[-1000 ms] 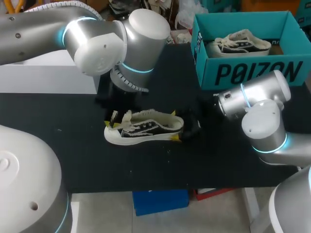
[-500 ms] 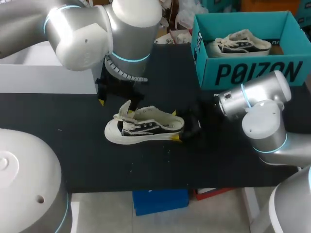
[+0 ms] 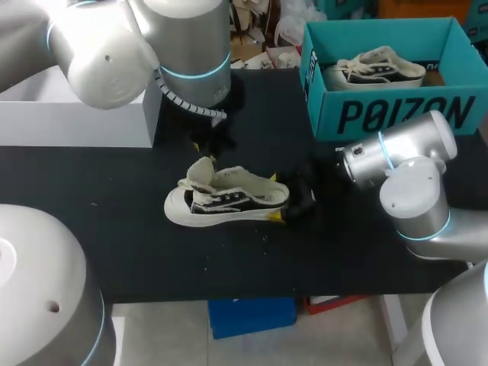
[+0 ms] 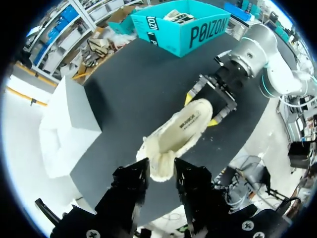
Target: Take the shoe out of the shoebox, open the shoe tongue, remove and reinsert the insole, then place the shoe into the shoebox
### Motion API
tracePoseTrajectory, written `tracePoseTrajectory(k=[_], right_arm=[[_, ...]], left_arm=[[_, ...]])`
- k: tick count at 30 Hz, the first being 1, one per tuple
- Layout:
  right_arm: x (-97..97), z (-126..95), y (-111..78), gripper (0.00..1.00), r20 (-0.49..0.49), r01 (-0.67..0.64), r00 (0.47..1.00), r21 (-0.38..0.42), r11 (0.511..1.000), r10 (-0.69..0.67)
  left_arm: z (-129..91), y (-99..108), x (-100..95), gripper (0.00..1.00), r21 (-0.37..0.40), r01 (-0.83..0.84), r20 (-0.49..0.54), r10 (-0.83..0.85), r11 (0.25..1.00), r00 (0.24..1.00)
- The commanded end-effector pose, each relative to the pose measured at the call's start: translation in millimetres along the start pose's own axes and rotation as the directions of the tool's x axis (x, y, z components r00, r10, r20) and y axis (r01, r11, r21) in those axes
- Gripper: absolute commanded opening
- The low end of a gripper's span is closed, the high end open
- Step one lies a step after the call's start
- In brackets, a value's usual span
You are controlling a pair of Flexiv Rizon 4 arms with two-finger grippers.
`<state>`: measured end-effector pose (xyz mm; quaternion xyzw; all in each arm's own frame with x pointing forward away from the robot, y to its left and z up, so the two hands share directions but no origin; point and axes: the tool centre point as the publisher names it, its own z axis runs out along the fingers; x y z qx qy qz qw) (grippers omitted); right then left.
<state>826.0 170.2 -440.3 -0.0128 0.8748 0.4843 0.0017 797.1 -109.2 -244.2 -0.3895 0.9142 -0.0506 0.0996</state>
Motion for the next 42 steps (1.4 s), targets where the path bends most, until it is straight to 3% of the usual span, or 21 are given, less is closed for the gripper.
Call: tracePoseTrajectory(k=[1, 14, 16, 18, 20, 42], right_arm=[[-0.9, 1.2, -2.8, 0.0, 0.002, -0.001, 1.0, 0.0, 1.0, 0.001], [-0.9, 1.2, -2.8, 0.0, 0.002, -0.001, 1.0, 0.0, 1.0, 0.001], [-0.9, 1.2, -2.8, 0.0, 0.002, -0.001, 1.0, 0.0, 1.0, 0.001], [-0.9, 1.2, -2.8, 0.0, 0.002, -0.001, 1.0, 0.0, 1.0, 0.001], [-0.9, 1.2, -2.8, 0.0, 0.002, -0.001, 1.0, 0.0, 1.0, 0.001], [-0.9, 1.2, -2.8, 0.0, 0.002, -0.001, 1.0, 0.0, 1.0, 0.001]], left_arm=[[14.4, -16.1, -2.6, 0.0, 0.097, -0.596, -0.424, 0.575, 0.797, 0.7], [14.4, -16.1, -2.6, 0.0, 0.097, -0.596, -0.424, 0.575, 0.797, 0.7], [23.2, -17.2, -3.2, 0.0, 0.171, -0.606, -0.495, 0.6, 0.777, 0.629], [28.0, -19.0, -1.4, 0.0, 0.163, -0.629, -0.472, 0.62, 0.76, 0.627], [32.2, -21.3, -0.2, 0.0, 0.211, -0.619, -0.5, 0.627, 0.757, 0.597], [66.7, -38.7, 32.7, 0.0, 0.144, -0.653, -0.536, 0.613, 0.744, 0.581]])
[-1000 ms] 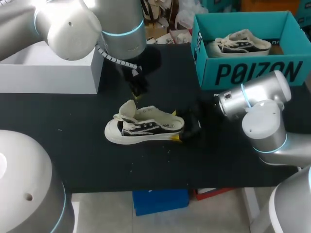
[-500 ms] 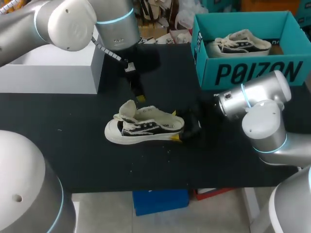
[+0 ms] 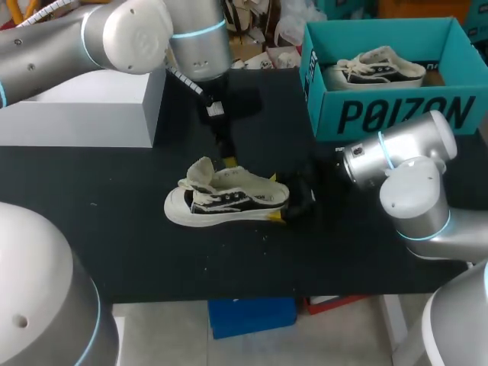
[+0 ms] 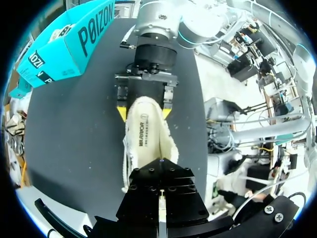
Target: Take the shoe out of the shoebox, open the shoe tongue, remove and reinsert the insole, then place the shoe into the shoebox
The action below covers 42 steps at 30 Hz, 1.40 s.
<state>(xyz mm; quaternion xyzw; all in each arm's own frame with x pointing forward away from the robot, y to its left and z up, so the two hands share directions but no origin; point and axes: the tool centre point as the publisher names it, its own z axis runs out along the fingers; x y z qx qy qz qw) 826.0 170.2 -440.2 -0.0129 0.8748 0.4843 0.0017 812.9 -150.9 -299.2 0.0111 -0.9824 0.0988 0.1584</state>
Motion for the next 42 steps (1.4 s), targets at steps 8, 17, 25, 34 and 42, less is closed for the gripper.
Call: tracePoseTrajectory(k=[8, 17, 25, 34, 42], right_arm=[[-0.9, 1.2, -2.8, 0.0, 0.002, -0.001, 1.0, 0.0, 1.0, 0.001], [-0.9, 1.2, -2.8, 0.0, 0.002, -0.001, 1.0, 0.0, 1.0, 0.001], [-0.9, 1.2, -2.8, 0.0, 0.002, -0.001, 1.0, 0.0, 1.0, 0.001], [-0.9, 1.2, -2.8, 0.0, 0.002, -0.001, 1.0, 0.0, 1.0, 0.001], [-0.9, 1.2, -2.8, 0.0, 0.002, -0.001, 1.0, 0.0, 1.0, 0.001]], left_arm=[[32.4, -13.6, -14.5, 0.0, -0.073, 0.017, -0.04, -0.02, 0.997, 0.999], [48.6, -15.8, -17.5, 0.0, -0.099, 0.026, -0.06, -0.032, 0.995, 0.998], [61.5, -14.0, -17.7, 0.0, -0.123, 0.04, -0.054, -0.047, 0.992, 0.997], [70.7, -14.8, -12.6, 0.0, -0.139, 0.04, -0.048, -0.047, 0.989, 0.998], [80.6, -10.8, -8.6, 0.0, -0.168, 0.054, -0.044, -0.062, 0.984, 0.997]])
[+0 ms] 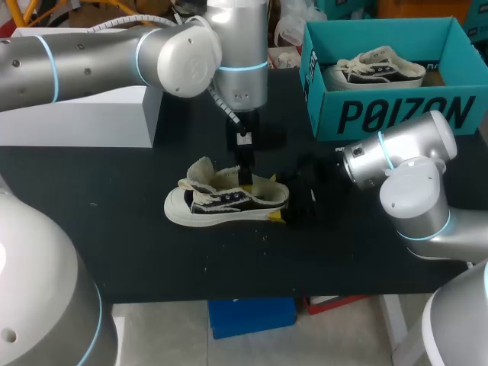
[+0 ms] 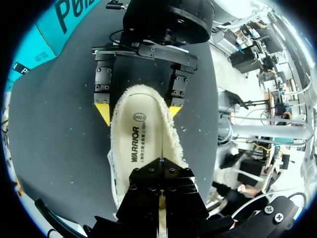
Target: Take the shoe out of the shoebox, open the shoe tongue, remove and reinsert the insole, then place the shoe into the shoebox
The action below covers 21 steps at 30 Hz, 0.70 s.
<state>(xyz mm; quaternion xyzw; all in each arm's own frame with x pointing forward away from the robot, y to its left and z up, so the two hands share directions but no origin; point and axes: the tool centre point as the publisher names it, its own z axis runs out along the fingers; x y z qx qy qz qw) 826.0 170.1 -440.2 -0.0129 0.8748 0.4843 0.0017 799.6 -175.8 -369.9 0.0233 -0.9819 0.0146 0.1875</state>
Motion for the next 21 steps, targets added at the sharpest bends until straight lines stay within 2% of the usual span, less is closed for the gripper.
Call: tracePoseTrajectory(k=[1, 21], right_arm=[[-0.9, 1.3, -2.8, 0.0, 0.002, -0.001, 1.0, 0.0, 1.0, 0.001], [-0.9, 1.3, -2.8, 0.0, 0.002, -0.001, 1.0, 0.0, 1.0, 0.001]], left_arm=[[7.4, -1.3, 0.9, 0.0, -0.011, 0.005, 0.007, -0.004, 1.0, 1.0], [27.5, 1.5, 1.2, 0.0, -0.023, 0.048, -0.005, -0.049, 0.999, 0.999]])
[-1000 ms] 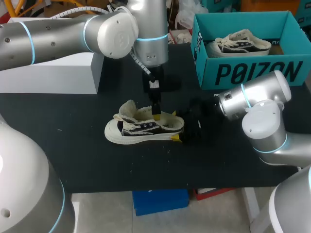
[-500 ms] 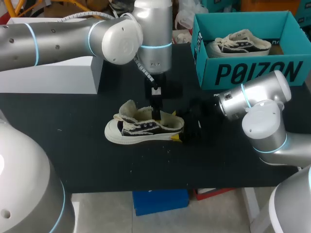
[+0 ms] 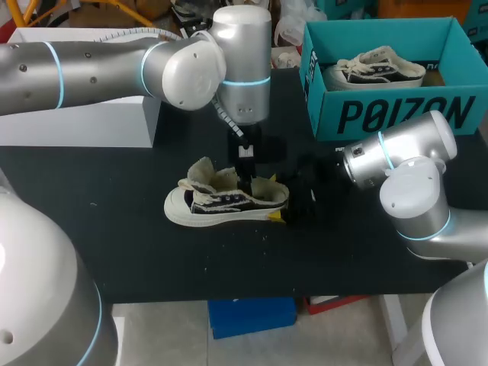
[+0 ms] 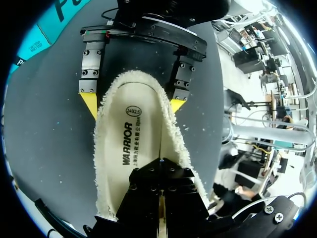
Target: Take the shoe out of the shoebox, open the shoe tongue, remove and reinsert the insole, then place the shoe into the shoebox
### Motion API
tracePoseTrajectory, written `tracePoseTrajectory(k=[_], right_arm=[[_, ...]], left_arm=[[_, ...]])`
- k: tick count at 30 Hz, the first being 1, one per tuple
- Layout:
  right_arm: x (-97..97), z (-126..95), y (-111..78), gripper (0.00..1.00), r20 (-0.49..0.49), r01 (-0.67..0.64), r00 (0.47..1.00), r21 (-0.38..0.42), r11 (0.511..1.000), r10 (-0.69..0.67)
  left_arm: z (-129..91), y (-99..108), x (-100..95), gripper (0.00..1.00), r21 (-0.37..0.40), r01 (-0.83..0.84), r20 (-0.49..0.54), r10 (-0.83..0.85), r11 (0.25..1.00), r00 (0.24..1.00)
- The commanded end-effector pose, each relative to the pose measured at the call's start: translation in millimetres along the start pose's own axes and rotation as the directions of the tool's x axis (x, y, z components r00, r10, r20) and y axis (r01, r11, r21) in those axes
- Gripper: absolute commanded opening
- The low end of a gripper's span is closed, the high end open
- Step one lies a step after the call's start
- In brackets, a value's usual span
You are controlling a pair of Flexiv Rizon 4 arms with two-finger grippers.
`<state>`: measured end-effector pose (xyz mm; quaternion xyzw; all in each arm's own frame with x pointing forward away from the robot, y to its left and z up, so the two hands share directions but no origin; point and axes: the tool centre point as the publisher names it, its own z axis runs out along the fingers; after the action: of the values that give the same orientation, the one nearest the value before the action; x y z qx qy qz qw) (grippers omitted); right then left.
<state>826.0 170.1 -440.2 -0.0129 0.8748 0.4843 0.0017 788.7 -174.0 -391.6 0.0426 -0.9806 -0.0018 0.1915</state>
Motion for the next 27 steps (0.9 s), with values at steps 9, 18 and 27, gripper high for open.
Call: tracePoseTrajectory(k=[9, 18, 27], right_arm=[[-0.9, 1.3, -2.8, 0.0, 0.002, -0.001, 1.0, 0.0, 1.0, 0.001], [-0.9, 1.3, -2.8, 0.0, 0.002, -0.001, 1.0, 0.0, 1.0, 0.001], [-0.9, 1.3, -2.8, 0.0, 0.002, -0.001, 1.0, 0.0, 1.0, 0.001]], left_arm=[[11.0, -3.6, 1.9, 0.0, 0.02, 0.025, -0.005, -0.024, 1.0, 1.0], [18.0, -2.7, 2.4, 0.0, 0.029, 0.033, -0.004, -0.033, 0.999, 0.999], [19.9, -1.6, 1.5, 0.04, 0.048, 0.031, 0.009, -0.032, 0.998, 0.999]])
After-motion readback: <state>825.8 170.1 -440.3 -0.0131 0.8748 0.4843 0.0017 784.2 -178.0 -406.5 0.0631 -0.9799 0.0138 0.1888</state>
